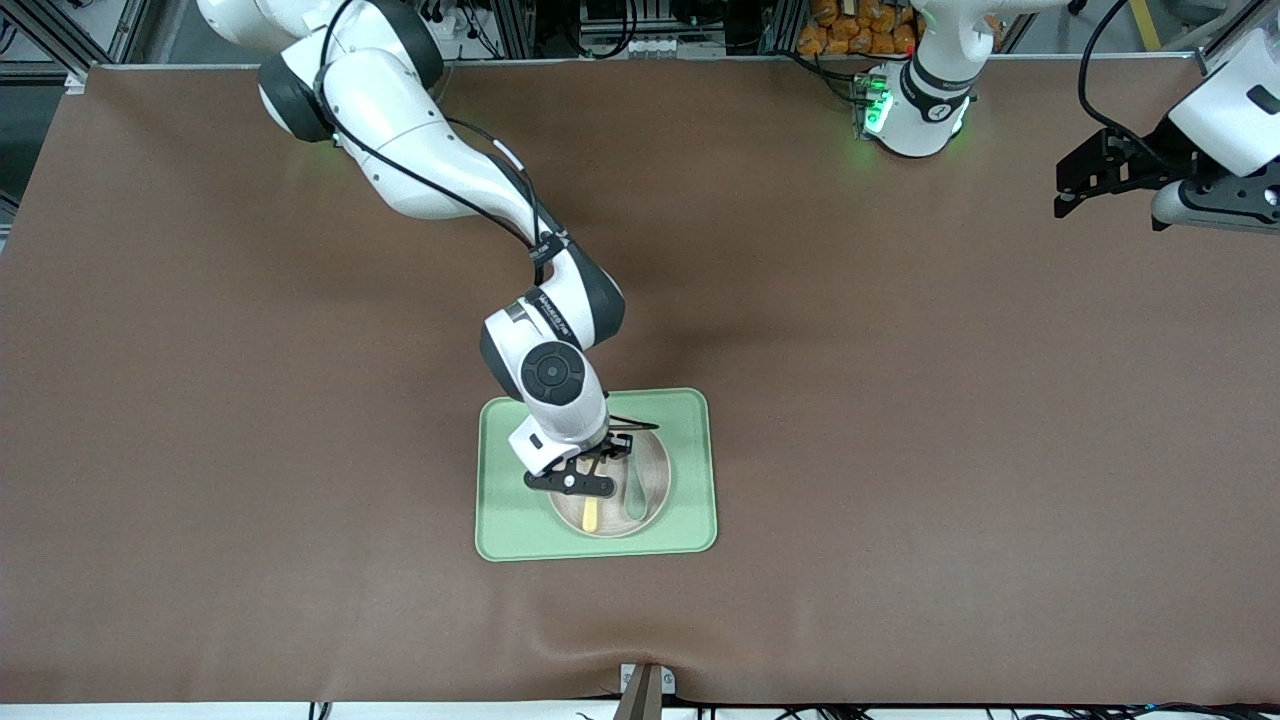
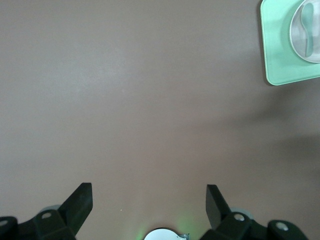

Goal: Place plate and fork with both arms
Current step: 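Move the fork off the plate beside it with the right gripper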

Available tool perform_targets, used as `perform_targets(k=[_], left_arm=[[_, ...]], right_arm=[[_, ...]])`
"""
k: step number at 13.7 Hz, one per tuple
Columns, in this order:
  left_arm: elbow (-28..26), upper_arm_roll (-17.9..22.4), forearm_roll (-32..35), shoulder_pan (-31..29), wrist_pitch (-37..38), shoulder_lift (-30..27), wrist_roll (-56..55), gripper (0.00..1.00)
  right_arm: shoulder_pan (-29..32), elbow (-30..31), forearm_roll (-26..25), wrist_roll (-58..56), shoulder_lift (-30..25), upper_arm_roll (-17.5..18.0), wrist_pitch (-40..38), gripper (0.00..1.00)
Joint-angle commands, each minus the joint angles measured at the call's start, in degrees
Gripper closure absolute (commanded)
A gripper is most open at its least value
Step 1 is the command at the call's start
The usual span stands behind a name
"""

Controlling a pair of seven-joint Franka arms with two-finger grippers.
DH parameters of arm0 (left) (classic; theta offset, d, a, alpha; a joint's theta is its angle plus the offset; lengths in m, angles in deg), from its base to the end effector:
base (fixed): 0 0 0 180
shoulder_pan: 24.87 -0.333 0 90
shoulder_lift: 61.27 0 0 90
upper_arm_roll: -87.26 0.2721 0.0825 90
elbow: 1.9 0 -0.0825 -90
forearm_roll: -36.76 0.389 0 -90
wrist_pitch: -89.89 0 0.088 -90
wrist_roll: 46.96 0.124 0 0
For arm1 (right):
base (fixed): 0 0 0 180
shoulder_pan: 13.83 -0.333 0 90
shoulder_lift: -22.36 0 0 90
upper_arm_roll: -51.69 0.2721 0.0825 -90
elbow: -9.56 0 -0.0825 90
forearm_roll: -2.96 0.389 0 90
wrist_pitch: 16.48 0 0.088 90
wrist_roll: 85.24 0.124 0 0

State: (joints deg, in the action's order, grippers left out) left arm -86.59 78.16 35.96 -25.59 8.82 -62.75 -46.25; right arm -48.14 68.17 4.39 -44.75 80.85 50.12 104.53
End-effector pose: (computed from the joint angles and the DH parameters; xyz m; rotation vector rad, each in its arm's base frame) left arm 0.5292 -0.0810 0.6077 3.1237 -0.2511 -0.0599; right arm 0.6310 0.4151 0.1836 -3.0935 0.2068 -0.0863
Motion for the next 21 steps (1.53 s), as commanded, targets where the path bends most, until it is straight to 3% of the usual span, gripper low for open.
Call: perform_targets(k=[1, 8, 17, 18, 20, 21], left_arm=[[0.75, -0.39, 1.23, -0.42, 0.56, 0.07, 0.52, 0.0], [0.75, -0.39, 1.15, -0.51, 0.56, 0.07, 0.61, 0.0], [0.84, -0.39, 1.15, -0.51, 0.56, 0.07, 0.61, 0.0], [0.84, -0.39, 1.15, -0.51, 0.56, 0.07, 0.61, 0.0], [0.75, -0.39, 1.15, -0.51, 0.56, 0.07, 0.69, 0.0], [0.75, -0.39, 1.15, -0.51, 0.56, 0.07, 0.61, 0.0]], right_arm=[[3.89, -0.25, 1.12, -0.84, -2.94, 1.3, -2.79, 1.0], [11.36, 4.13, 2.0, -11.91, -3.91, 3.31, -2.71, 1.0], [11.55, 12.04, 1.65, -12.36, -6.28, 3.85, -1.22, 0.98], [11.55, 12.66, 1.57, -12.36, -6.81, 3.93, -1.21, 0.83], [11.46, 12.67, 1.74, -11.84, -6.99, 3.94, -1.74, 0.17], [11.55, 12.5, 2.0, -11.66, -7.07, 3.85, -1.74, 0.0]])
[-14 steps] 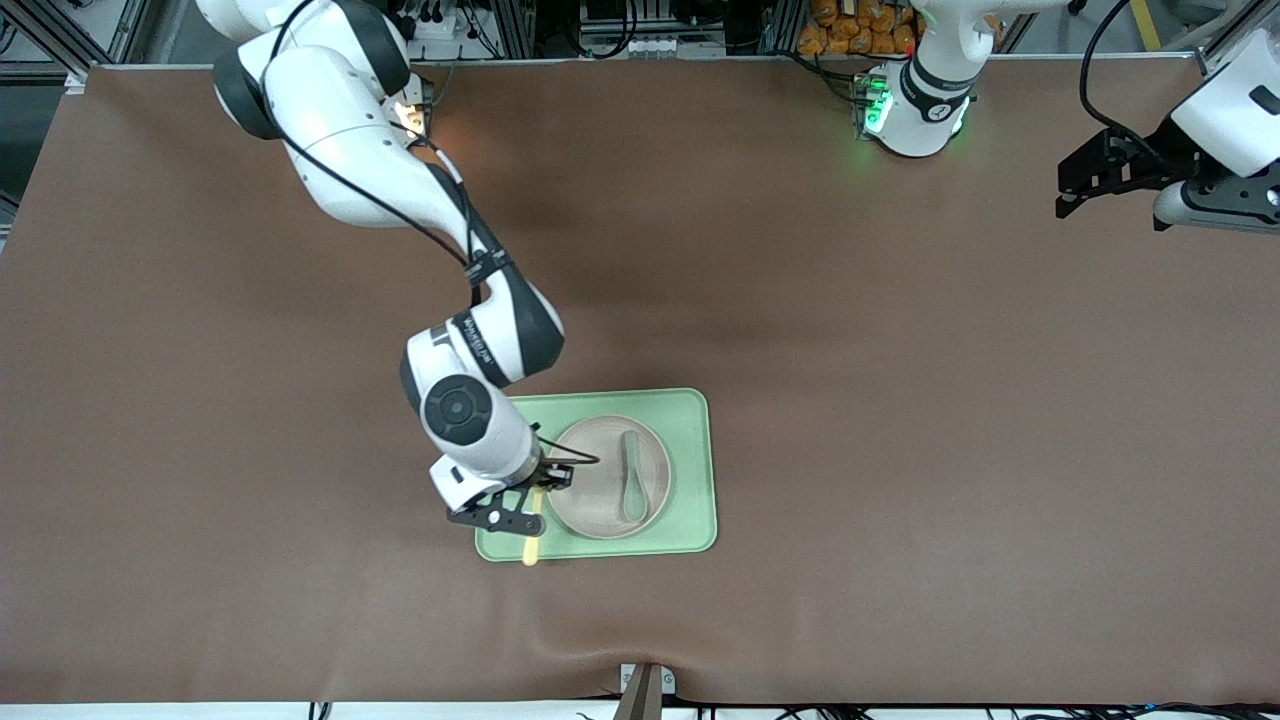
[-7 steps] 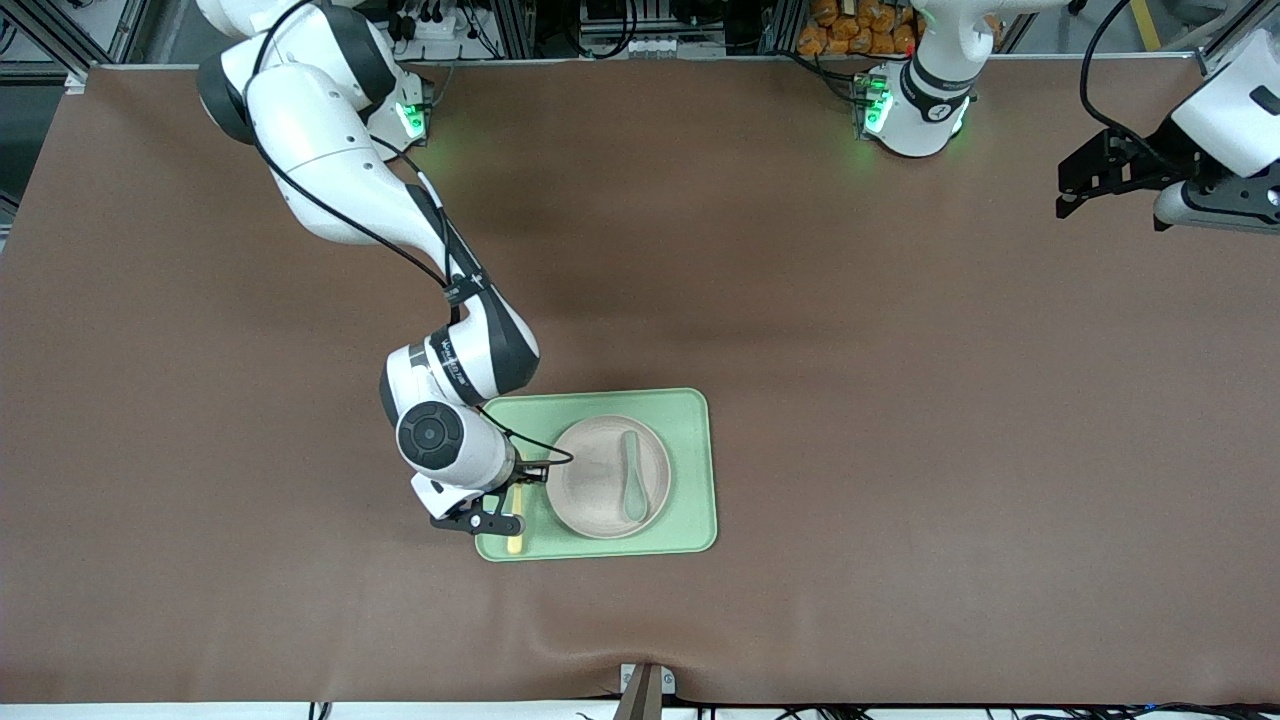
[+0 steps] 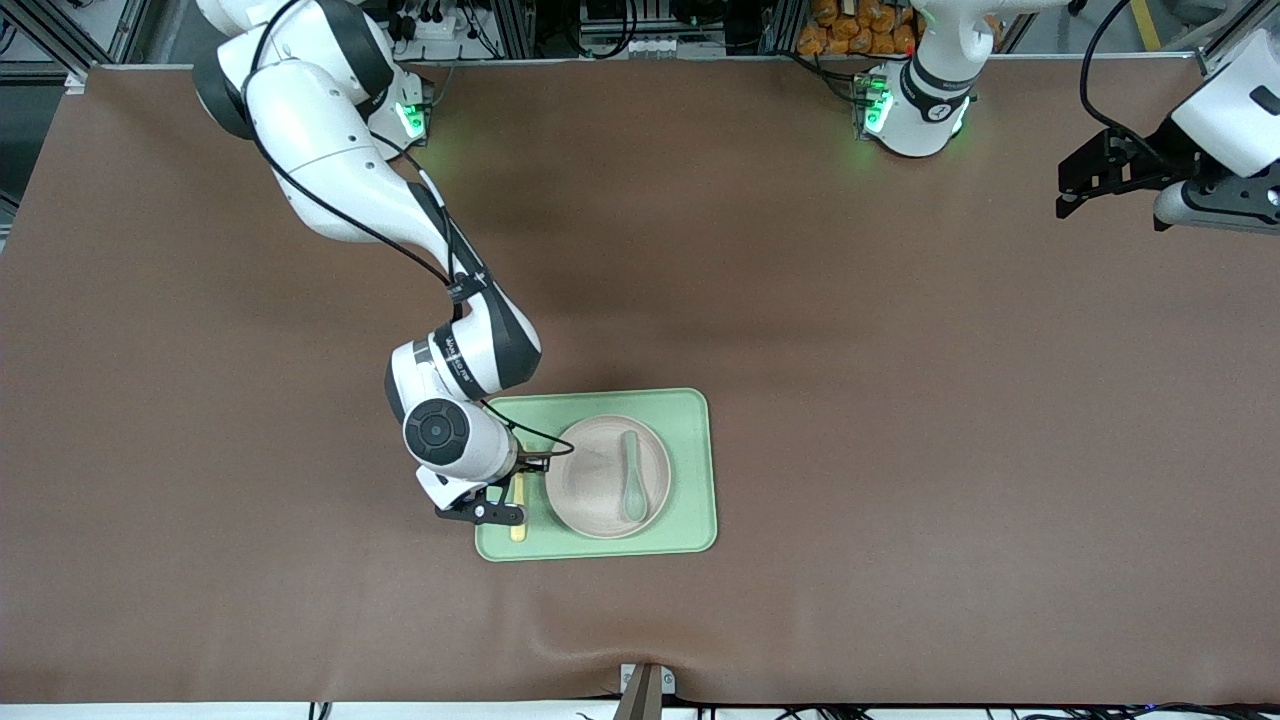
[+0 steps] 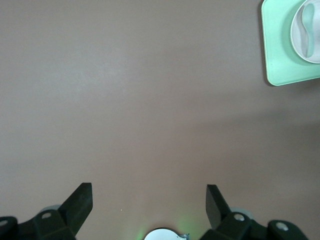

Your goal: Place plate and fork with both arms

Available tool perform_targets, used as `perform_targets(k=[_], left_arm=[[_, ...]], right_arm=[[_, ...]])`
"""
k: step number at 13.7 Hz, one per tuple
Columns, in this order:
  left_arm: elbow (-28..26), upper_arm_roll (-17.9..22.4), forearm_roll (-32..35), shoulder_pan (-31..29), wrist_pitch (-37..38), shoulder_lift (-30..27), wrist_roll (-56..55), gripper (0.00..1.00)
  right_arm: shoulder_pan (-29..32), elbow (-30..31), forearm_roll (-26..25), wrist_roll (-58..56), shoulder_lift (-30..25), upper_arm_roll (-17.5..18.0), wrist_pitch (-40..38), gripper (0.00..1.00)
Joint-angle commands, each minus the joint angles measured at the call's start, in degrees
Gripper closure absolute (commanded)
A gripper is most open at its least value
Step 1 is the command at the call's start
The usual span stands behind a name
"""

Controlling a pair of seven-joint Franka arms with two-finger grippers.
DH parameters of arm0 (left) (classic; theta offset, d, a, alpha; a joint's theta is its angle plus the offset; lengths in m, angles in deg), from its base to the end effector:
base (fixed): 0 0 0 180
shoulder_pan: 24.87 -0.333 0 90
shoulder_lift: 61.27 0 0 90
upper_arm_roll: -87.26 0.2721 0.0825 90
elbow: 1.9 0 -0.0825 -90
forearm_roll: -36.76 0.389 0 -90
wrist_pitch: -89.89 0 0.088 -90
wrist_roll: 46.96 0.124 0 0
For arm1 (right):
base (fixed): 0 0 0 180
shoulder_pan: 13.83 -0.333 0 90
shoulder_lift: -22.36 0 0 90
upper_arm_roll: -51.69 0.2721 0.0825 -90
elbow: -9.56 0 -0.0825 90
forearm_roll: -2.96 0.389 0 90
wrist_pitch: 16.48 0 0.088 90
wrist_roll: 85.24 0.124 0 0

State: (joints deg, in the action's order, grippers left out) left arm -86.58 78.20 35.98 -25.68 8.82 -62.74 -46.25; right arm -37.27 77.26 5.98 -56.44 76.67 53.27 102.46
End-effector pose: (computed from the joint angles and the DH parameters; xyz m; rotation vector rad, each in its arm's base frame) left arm 0.5294 -0.0797 0.6077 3.1243 -0.2475 -0.0599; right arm 0.6565 0.3053 0.1603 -3.0984 0.1607 0.1216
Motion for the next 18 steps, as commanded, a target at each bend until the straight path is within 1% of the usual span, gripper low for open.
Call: perform_targets(k=[1, 3, 5, 7, 9, 11, 12, 14, 16, 18], left_arm=[[0.74, -0.44, 1.13, -0.42, 0.56, 0.06, 0.61, 0.0], [0.83, -0.35, 1.13, -0.42, 0.56, 0.06, 0.61, 0.0], [0.74, -0.35, 1.13, -0.51, 0.56, 0.06, 0.69, 0.0], [0.74, -0.35, 1.13, -0.51, 0.56, 0.06, 0.61, 0.0], [0.83, -0.35, 1.13, -0.51, 0.56, 0.06, 0.61, 0.0], [0.83, -0.35, 1.13, -0.51, 0.56, 0.06, 0.61, 0.0], [0.83, -0.35, 1.13, -0.51, 0.56, 0.06, 0.61, 0.0], [0.83, -0.26, 1.13, -0.51, 0.56, 0.06, 0.69, 0.0], [0.83, -0.18, 1.13, -0.51, 0.56, 0.06, 0.69, 0.0], [0.83, -0.09, 1.13, -0.51, 0.56, 0.06, 0.69, 0.0]], right_arm=[[0.68, 3.05, 0.41, -0.05, -2.89, 0.7, 0.32, 0.0], [0.77, 1.82, 0.41, -0.4, -2.89, 0.7, -0.03, 0.0], [1.2, 0.94, 0.33, -0.4, -4.99, 0.44, -1.78, 0.0], [5.49, 0.76, 0.59, -0.4, -7.54, 1.31, -4.93, 0.0], [9.45, 0.41, -0.46, -0.4, -10.7, 4.38, -7.92, 0.0], [12.88, -0.2, -0.11, -0.67, -13.07, 5.62, -10.3, 0.0], [14.46, -0.2, -0.11, -0.67, -14.74, 7.11, -11.62, 0.0], [17.8, -0.2, -0.03, -1.71, -18.87, 9.83, -16.87, 0.0], [19.74, -0.2, -0.11, -2.51, -23.08, 10.72, -23.11, 0.0], [21.41, 0.06, -0.03, -4.52, -27.48, 10.72, -25.34, 0.0]])
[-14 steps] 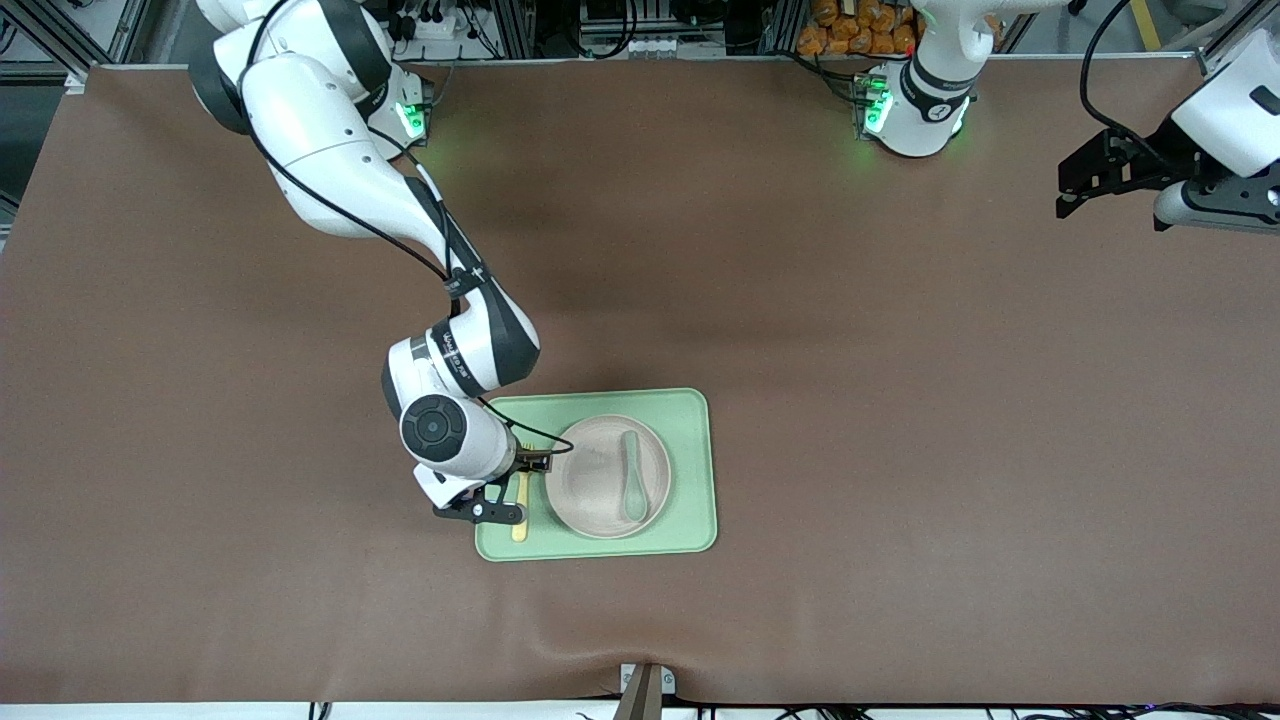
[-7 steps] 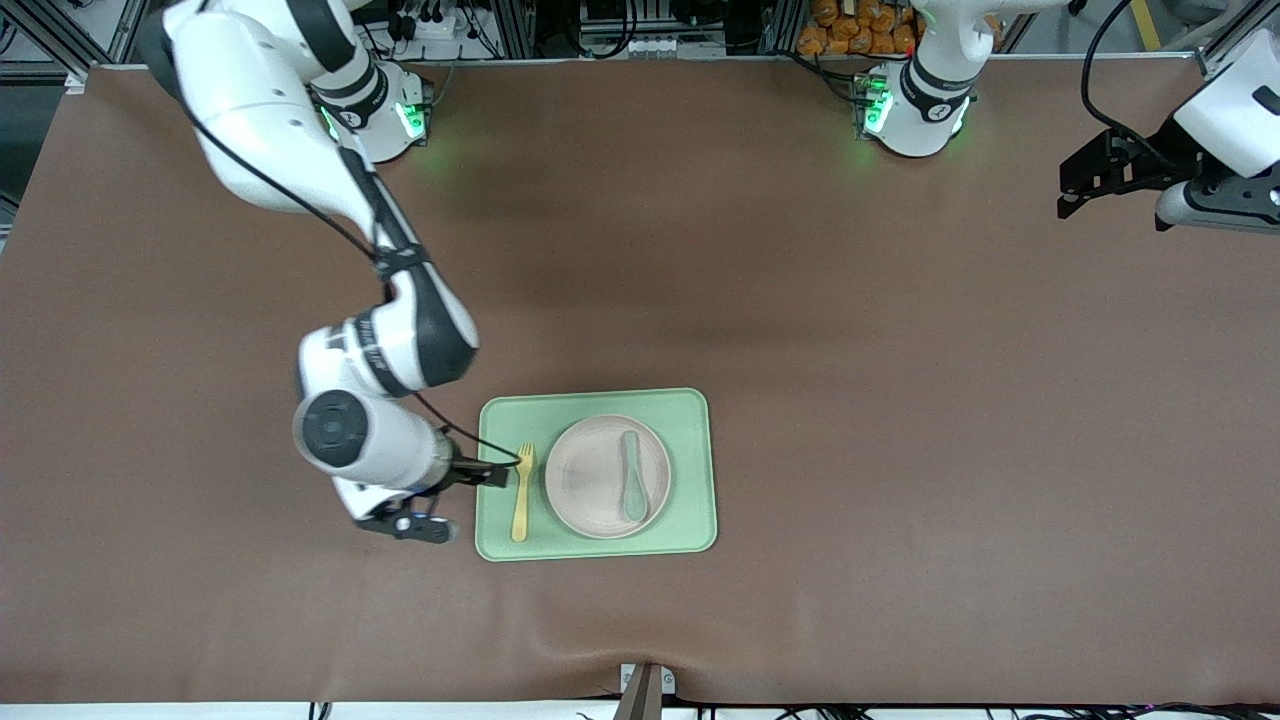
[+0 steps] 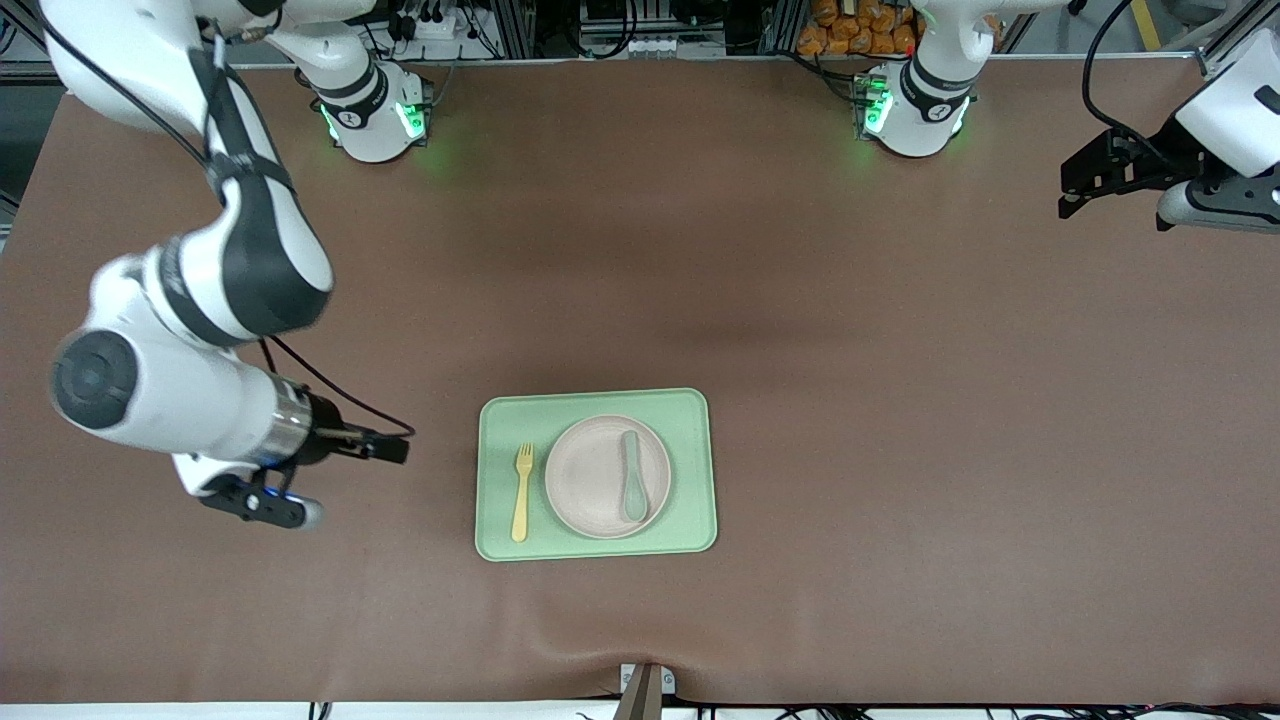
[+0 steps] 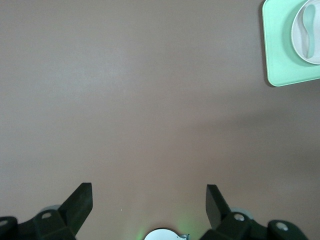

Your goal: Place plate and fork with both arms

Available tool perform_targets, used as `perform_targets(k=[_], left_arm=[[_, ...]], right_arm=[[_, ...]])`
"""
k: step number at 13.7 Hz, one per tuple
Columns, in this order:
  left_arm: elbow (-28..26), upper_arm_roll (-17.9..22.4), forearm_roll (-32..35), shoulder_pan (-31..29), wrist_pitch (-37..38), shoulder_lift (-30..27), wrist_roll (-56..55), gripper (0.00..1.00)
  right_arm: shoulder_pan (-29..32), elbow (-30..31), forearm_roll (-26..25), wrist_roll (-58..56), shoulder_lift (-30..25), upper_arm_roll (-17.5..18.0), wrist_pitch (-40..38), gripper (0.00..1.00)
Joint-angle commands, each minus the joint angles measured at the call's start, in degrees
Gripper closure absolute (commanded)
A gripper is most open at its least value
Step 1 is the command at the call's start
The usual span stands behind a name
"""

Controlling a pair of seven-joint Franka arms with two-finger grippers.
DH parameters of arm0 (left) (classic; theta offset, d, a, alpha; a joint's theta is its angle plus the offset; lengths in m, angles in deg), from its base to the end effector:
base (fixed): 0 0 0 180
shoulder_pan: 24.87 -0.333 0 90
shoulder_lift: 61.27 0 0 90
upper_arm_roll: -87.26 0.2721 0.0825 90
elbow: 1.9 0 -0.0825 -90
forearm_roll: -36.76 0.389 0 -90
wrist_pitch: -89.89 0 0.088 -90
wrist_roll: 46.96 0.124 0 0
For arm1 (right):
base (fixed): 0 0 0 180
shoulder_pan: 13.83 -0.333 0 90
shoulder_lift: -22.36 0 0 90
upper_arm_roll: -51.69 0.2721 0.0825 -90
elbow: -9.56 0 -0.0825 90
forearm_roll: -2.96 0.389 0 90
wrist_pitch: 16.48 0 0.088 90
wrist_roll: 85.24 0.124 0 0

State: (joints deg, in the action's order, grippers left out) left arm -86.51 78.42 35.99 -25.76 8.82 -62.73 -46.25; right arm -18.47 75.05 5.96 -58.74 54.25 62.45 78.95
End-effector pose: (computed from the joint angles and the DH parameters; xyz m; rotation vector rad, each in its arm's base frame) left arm 0.5299 -0.0769 0.6081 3.1248 -0.2393 -0.0582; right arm 0.6740 0.1618 0.4311 -2.9877 0.3389 0.1156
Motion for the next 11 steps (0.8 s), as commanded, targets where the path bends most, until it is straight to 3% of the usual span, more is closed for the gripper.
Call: perform_targets(k=[1, 7, 11], left_arm=[[0.75, -0.3, 1.12, -0.43, 0.56, 0.05, 0.69, 0.0], [0.75, -0.22, 1.12, -0.43, 0.56, 0.05, 0.69, 0.0], [0.67, -0.22, 1.12, -0.43, 0.56, 0.05, 0.78, 0.0]], right_arm=[[2.88, 2.53, -0.18, -5.9, -7.26, 1.36, -2.88, 0.0], [5.25, 6.73, -0.36, -12.07, -18.51, -1.98, -10.26, 0.0], [5.87, 24.12, -0.27, -16.99, -30.82, -2.77, -5.36, 0.0]])
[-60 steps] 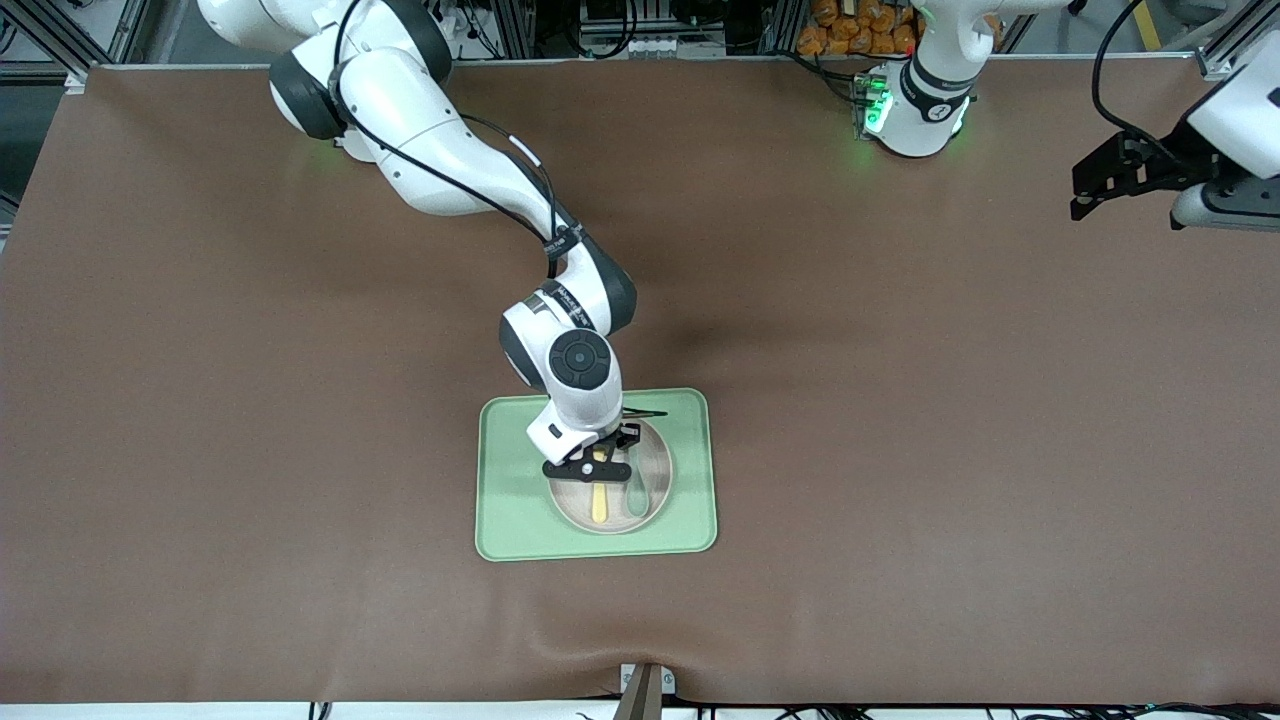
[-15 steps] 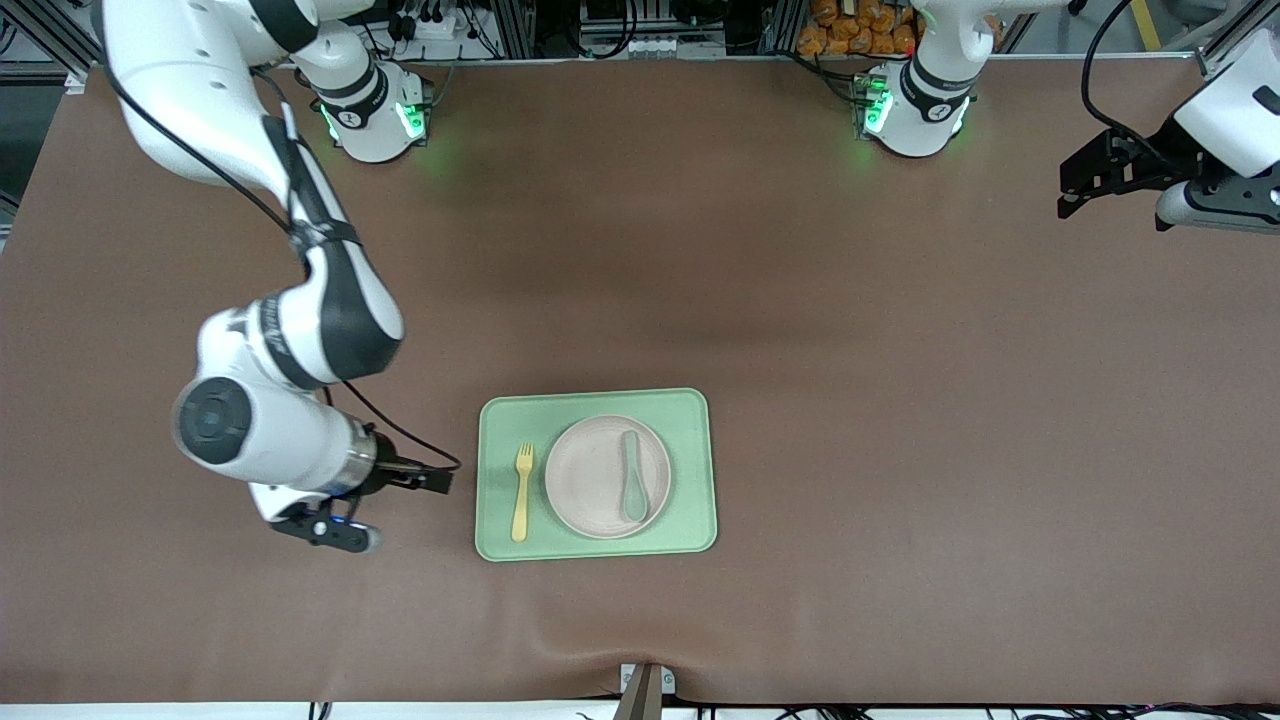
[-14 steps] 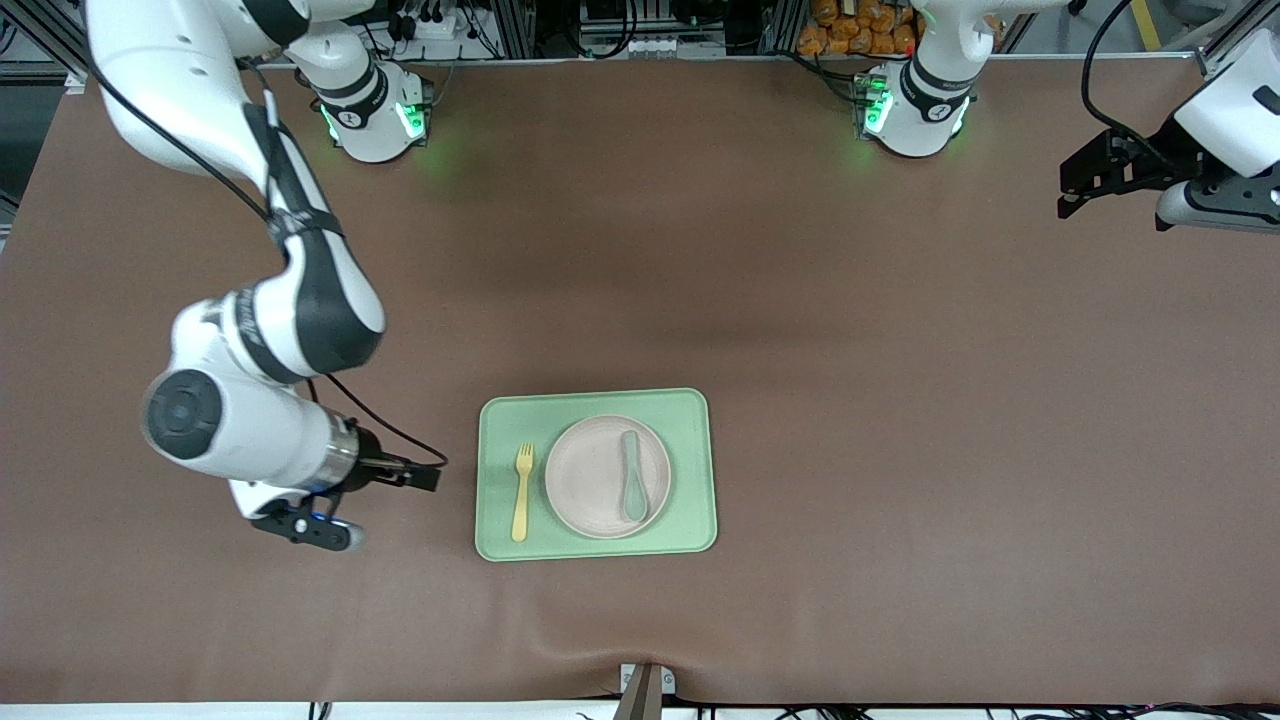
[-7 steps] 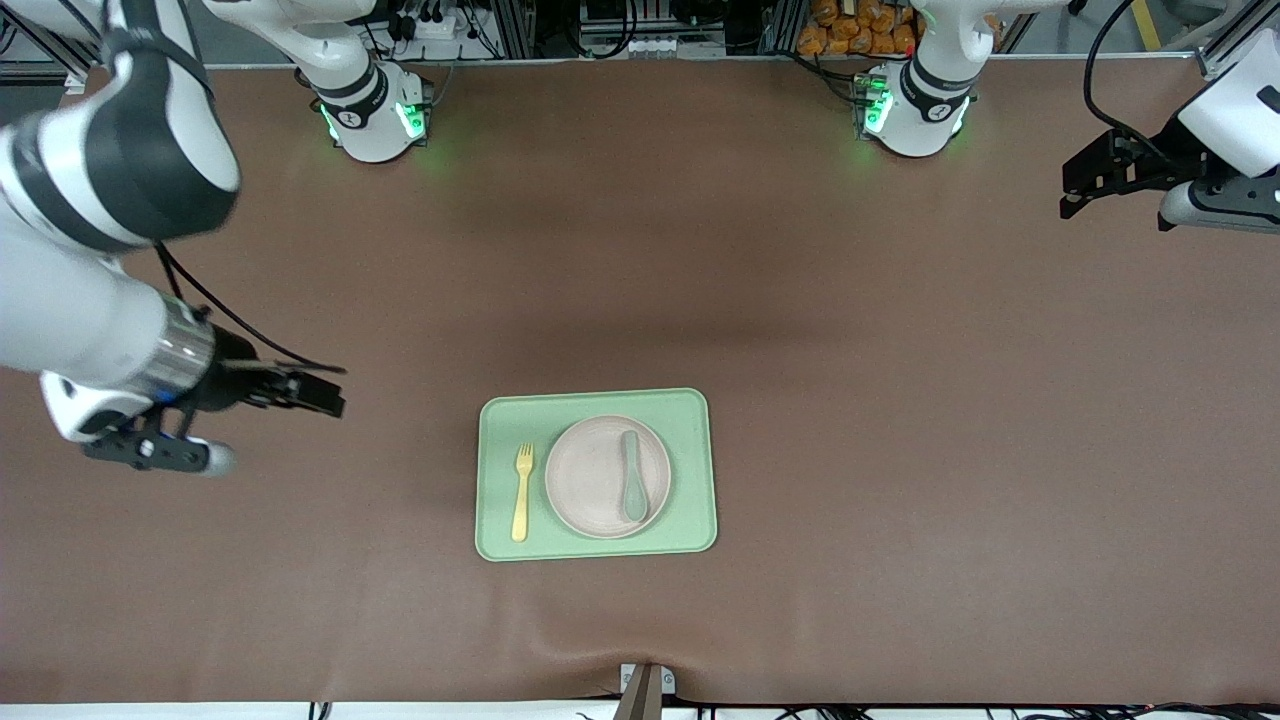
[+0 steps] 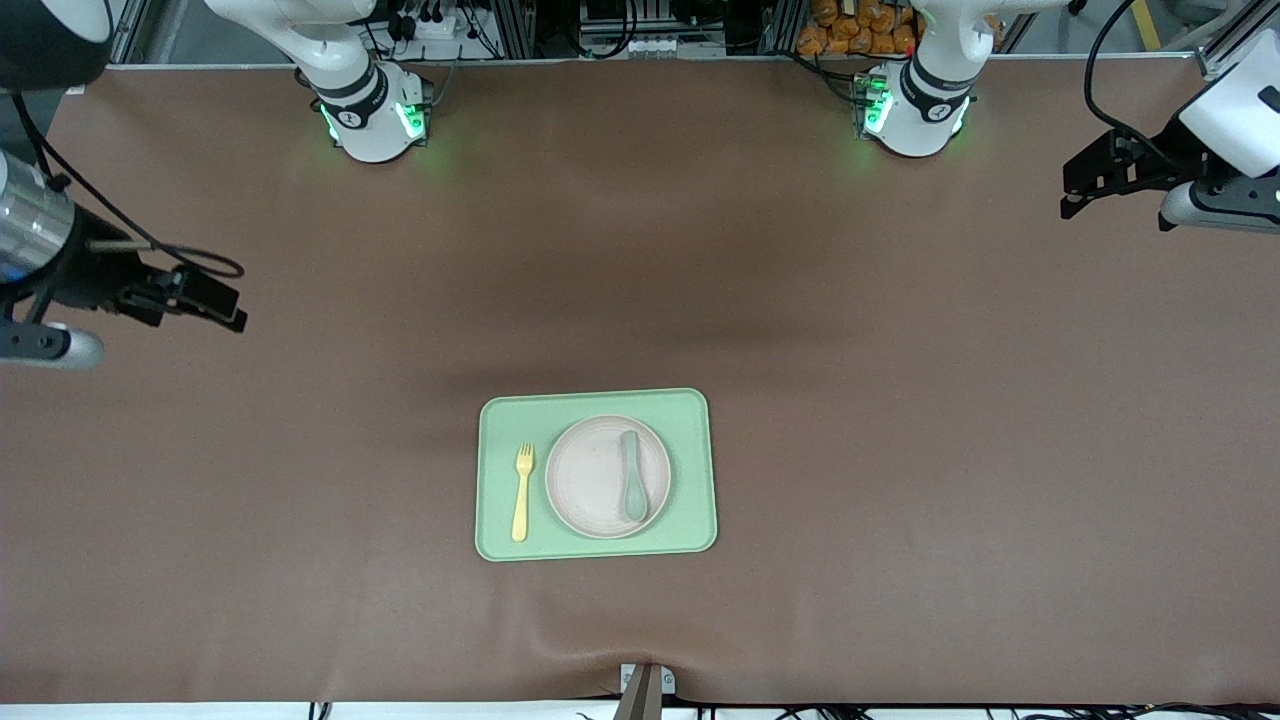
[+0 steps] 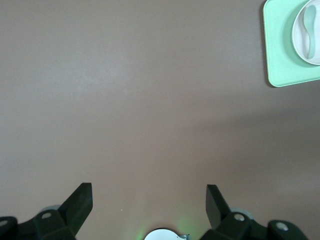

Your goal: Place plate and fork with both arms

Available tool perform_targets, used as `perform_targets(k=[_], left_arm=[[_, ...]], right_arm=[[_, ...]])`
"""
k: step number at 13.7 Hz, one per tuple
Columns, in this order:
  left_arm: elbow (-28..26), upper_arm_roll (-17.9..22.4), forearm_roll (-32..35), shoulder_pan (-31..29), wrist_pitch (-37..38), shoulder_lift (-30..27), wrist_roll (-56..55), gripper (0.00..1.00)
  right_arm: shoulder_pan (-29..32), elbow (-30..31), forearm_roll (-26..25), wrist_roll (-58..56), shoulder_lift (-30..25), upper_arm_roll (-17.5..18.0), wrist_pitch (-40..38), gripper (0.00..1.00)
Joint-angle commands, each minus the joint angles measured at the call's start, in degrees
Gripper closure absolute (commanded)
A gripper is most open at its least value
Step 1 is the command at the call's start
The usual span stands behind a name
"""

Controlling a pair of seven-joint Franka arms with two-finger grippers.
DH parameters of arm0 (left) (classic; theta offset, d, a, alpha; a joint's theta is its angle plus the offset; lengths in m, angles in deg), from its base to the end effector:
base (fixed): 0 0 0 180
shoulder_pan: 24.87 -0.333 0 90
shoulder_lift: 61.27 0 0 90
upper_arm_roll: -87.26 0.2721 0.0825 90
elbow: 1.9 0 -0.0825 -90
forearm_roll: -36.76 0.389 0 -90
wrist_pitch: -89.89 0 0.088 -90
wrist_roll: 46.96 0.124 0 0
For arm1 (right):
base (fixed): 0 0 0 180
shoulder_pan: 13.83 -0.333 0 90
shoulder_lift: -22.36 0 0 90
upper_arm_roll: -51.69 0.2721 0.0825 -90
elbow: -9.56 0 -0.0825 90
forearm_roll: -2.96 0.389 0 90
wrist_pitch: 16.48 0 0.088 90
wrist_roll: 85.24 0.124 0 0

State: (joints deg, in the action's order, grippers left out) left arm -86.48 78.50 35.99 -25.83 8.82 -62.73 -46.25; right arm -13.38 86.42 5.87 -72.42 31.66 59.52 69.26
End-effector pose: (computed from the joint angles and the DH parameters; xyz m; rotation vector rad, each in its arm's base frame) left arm 0.5301 -0.0755 0.6084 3.1250 -0.2352 -0.0573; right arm 0.5898 0.0767 0.5731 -3.0676 0.1428 0.0283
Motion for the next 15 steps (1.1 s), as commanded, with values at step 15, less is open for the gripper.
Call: perform_targets(k=[15], left_arm=[[0.82, -0.21, 1.12, -0.36, 0.56, -0.04, 0.61, 0.0]], right_arm=[[1.3, 8.65, -6.15, -14.05, -9.13, 0.08, 4.09, 0.0]])
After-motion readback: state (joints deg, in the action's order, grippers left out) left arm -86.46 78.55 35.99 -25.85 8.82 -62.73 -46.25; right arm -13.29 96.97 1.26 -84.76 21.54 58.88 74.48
